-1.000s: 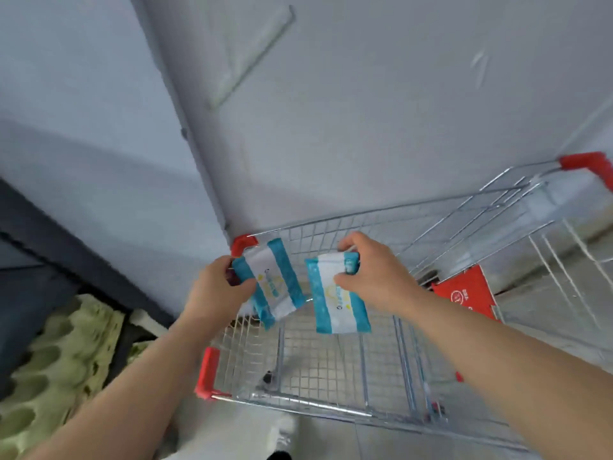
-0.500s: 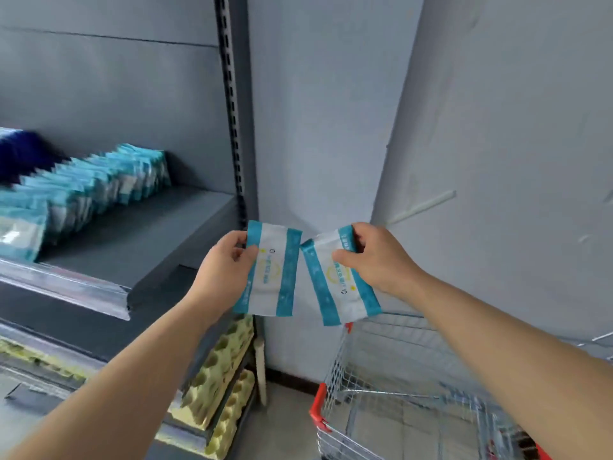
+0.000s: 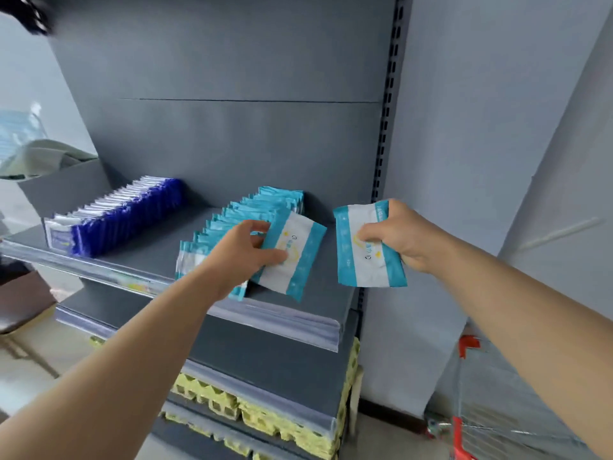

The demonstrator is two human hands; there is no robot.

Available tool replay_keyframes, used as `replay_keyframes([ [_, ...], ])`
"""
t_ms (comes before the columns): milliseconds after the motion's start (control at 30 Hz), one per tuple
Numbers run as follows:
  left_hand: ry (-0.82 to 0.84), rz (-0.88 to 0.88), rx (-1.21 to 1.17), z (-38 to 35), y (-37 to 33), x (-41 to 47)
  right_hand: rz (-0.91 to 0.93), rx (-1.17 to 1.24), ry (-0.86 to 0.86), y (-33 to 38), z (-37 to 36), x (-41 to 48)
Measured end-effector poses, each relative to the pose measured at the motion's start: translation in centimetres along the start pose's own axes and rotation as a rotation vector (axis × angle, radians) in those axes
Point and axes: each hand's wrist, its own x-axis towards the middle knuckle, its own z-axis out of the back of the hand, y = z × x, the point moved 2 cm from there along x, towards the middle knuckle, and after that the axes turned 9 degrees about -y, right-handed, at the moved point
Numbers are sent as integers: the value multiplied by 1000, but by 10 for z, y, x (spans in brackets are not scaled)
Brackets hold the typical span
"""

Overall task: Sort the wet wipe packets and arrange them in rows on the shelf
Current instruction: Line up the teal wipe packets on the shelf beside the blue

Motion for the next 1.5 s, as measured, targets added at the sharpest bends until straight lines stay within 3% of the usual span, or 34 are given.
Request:
replay_keyframes([
  [467, 118, -31, 405, 128, 48, 70, 111, -171, 219, 39, -122, 38],
  [800, 7, -320, 508, 130, 84, 110, 67, -224, 183, 45, -167, 42],
  [933, 4, -389, 484, 130, 88, 116, 112, -257, 127, 49, -179, 32],
  [1033, -35, -331, 516, 137, 96, 123, 191, -449, 105, 46, -204, 23],
  [1167, 118, -260, 320, 143, 107, 136, 308, -774, 14, 43, -229, 19],
  [1300, 297, -196, 33, 153, 114, 134, 330, -849, -24, 44, -234, 15],
  [1400, 362, -299, 126, 153, 122, 134, 340, -860, -24, 45, -249, 11],
  [1500, 303, -426, 276, 151, 124, 132, 371, -875, 3, 45, -267, 9],
])
